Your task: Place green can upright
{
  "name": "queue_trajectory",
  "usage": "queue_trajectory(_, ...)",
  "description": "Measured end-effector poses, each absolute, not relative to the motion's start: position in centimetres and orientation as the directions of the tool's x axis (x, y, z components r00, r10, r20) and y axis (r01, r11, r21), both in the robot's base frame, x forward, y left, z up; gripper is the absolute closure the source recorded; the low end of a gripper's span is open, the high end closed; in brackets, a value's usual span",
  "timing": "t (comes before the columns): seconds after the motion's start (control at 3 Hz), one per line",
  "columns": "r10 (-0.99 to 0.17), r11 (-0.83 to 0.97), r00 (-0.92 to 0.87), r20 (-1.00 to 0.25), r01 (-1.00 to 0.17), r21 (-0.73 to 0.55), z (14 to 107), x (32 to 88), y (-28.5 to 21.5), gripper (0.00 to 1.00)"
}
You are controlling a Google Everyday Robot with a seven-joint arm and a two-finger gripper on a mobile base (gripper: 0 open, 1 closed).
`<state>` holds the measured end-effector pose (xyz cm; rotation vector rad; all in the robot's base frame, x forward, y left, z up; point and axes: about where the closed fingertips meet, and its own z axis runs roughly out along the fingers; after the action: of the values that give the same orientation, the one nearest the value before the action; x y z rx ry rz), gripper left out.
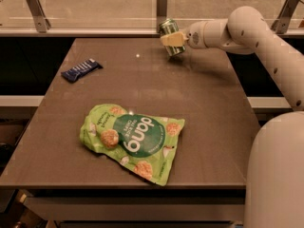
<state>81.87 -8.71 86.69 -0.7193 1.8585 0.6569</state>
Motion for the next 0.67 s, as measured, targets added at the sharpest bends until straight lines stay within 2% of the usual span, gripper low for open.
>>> queue_trajectory(0.67, -0.119, 0.632, -0.27, -0.955, -0.763, 0.137, 88.3, 82.3, -7.5, 1.0)
